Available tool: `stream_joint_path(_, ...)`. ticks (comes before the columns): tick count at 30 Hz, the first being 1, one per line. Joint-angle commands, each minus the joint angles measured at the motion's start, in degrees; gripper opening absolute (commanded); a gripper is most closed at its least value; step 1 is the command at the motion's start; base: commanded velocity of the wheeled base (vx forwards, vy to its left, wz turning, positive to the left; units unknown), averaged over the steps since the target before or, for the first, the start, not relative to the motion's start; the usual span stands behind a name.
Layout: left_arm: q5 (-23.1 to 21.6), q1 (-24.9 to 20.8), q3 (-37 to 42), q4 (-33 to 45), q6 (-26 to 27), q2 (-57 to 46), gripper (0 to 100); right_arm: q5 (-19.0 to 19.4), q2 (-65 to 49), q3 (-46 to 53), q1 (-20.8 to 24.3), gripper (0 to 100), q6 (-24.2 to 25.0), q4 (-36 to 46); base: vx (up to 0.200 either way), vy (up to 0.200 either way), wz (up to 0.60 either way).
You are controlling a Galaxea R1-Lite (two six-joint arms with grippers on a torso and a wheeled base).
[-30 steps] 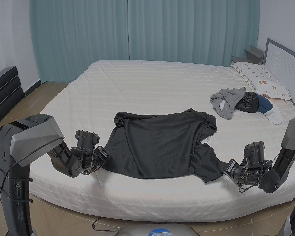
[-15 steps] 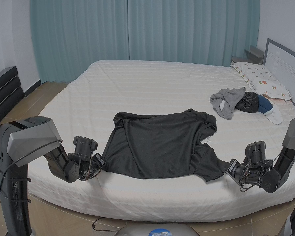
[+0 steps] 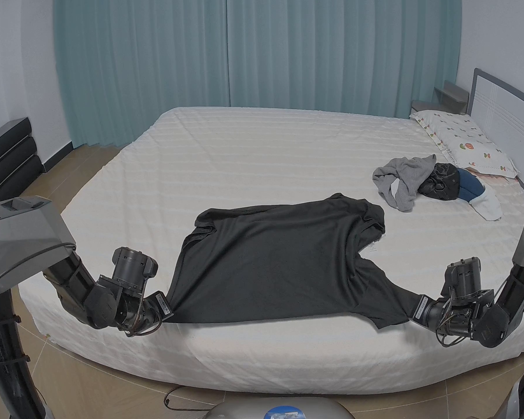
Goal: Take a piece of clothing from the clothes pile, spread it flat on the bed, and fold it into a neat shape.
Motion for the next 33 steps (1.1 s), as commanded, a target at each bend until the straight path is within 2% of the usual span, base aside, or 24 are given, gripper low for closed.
stream_joint_path(1, -0.19, -0.21, 0.47, 3.48, 1.84, -4.08, 0, 0.01, -3.61, 1.82, -1.39, 0, -3.03, 3.16, 0.000, 0.000, 0.00)
stream_joint_path(3, -0.19, -1.00, 1.44, 5.50, 4.04, -3.73, 0, 0.01, -4.22, 1.82, -1.39, 0, -3.38, 7.46, 0.000, 0.000, 0.00)
stream_joint_path(7, -0.28, -1.44, 1.70, 6.91, 5.18, -3.55, 0, 0.10, -3.96, 1.29, -0.95, 0, -4.52, 13.70, 0.000, 0.000, 0.00)
stream_joint_path(12, -0.54, -2.32, 1.97, 9.37, 5.62, -3.64, 0, 0.80, -2.99, 1.38, -0.68, 0, -6.02, 14.41, 0.000, 0.000, 0.00)
stream_joint_path(16, -2.56, -2.32, 1.88, 9.72, 5.71, -3.46, 0, 0.97, -1.32, 1.65, -0.33, 0, -6.11, 14.32, 0.000, 0.000, 0.00)
stream_joint_path(17, -2.74, -2.32, 1.88, 9.72, 5.71, -3.55, 0, 1.06, -0.80, 1.56, 0.11, 100, -5.93, 14.14, 0.000, 0.000, 0.00)
stream_joint_path(19, -2.74, -2.32, 1.88, 9.63, 5.71, -3.55, 0, 1.24, -0.01, 0.94, 0.37, 100, -5.32, 13.62, 0.000, 0.000, 0.00)
stream_joint_path(20, -2.83, -2.14, 1.79, 9.55, 5.71, -3.55, 100, 1.41, -0.09, 0.50, 0.11, 100, -5.23, 12.91, 0.000, 0.000, 0.00)
stream_joint_path(23, -2.83, -1.70, 1.44, 9.28, 5.71, -3.55, 100, 1.41, -0.44, -0.46, -0.51, 100, -4.88, 10.10, 0.000, 0.000, 0.00)
stream_joint_path(28, -2.91, -1.00, 1.00, 9.02, 5.62, -3.55, 100, 1.15, 2.46, -1.34, -2.44, 100, -1.62, 0.78, 0.000, 0.000, 0.00)
stream_joint_path(33, -3.62, 1.02, 0.12, 7.26, 5.36, -3.38, 100, 0.62, 8.17, -3.80, -3.15, 100, -0.39, -1.68, 0.000, 0.000, 0.00)
